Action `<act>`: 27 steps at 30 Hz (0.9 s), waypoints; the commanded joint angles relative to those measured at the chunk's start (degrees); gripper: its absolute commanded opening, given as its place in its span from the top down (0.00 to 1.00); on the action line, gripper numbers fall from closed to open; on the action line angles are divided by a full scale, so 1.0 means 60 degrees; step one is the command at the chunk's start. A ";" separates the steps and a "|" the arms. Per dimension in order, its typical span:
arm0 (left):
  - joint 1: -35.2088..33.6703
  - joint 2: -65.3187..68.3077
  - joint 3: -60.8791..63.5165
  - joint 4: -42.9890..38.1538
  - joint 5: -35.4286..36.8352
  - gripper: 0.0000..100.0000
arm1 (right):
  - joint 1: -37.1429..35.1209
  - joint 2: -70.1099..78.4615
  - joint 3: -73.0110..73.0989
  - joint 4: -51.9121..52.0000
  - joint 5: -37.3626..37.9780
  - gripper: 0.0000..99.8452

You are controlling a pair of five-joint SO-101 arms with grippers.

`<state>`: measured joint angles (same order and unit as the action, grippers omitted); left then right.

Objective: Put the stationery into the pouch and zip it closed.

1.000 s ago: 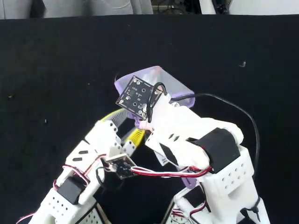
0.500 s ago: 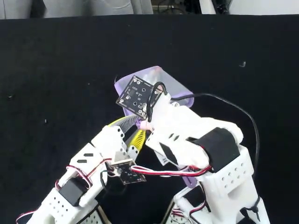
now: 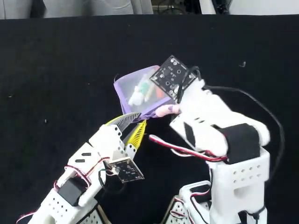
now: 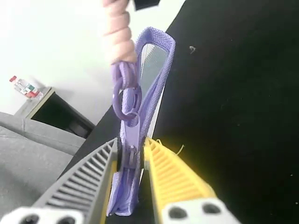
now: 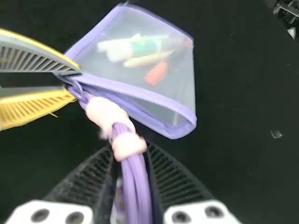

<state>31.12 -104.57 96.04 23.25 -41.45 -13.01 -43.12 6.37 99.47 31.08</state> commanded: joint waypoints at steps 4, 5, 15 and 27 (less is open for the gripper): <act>-0.0535 0.0029 0.0227 0.0147 -0.0088 0.97 | 0.1480 -0.0198 -0.0462 -0.0117 0.0527 0.99; -0.0535 0.0029 0.0227 0.0147 -0.0088 0.97 | 0.1495 -0.0198 -0.0403 -0.0117 0.0557 0.99; -0.0901 0.0015 -0.0037 0.0132 0.0000 0.97 | 0.2579 -0.0256 -0.0374 -0.0322 0.0791 0.99; -0.0960 0.0015 -0.0520 0.0161 0.0967 0.97 | 0.4659 -0.0256 -0.0271 -0.1026 0.1978 0.99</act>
<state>27.43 -103.96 94.46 23.87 -36.88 10.29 -43.30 6.02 96.57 40.66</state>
